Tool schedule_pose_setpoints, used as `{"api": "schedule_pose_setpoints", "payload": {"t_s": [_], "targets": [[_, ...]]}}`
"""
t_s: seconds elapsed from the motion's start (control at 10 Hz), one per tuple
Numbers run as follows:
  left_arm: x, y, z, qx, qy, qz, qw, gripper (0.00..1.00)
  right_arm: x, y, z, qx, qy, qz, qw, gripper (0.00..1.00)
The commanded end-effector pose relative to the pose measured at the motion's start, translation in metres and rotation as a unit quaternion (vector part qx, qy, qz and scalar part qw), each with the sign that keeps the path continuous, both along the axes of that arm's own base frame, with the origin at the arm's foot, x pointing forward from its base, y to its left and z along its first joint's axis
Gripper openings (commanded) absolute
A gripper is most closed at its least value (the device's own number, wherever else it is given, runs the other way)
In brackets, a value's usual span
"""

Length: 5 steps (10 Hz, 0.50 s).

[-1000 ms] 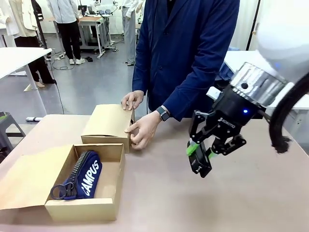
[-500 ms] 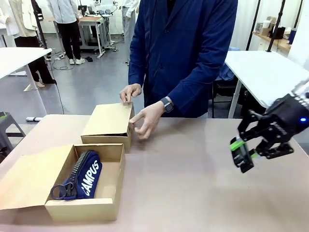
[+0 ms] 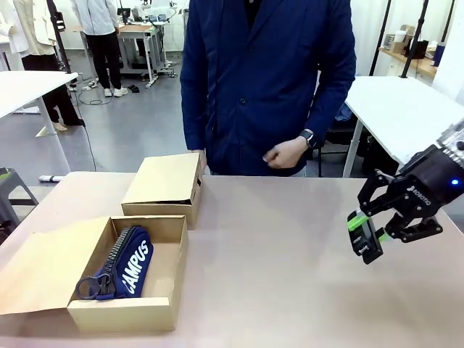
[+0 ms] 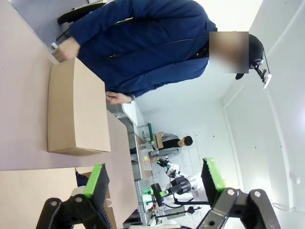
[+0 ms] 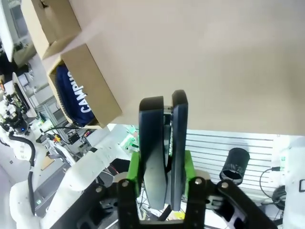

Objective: Place items inside the box.
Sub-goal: Pick up a Pencil pouch or Stapler and place it inside the Mailer Box closest to the robot.

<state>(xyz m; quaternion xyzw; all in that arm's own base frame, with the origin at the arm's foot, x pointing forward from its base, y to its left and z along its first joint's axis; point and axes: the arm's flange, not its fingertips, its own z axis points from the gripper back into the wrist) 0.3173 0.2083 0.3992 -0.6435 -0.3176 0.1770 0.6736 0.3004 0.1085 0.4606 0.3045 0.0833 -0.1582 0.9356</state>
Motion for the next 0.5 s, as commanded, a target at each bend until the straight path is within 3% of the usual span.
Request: {"api": "schedule_pose_setpoints", "payload": {"t_s": [0.0, 0.2, 0.4], "targets": [[-0.003, -0.001, 0.0, 0.003, -0.008, -0.005, 1.0, 1.0, 0.0, 0.01, 0.0, 0.002, -0.012, 0.015, 1.0, 0.41], [-0.003, -0.001, 0.0, 0.003, -0.008, -0.005, 1.0, 1.0, 0.004, 0.03, 0.001, -0.018, -0.01, 0.031, 0.999, 0.41], [-0.003, -0.001, 0.0, 0.003, -0.008, -0.005, 1.0, 1.0, 0.005, 0.068, 0.02, -0.021, -0.03, 0.054, 0.998, 0.41]]}}
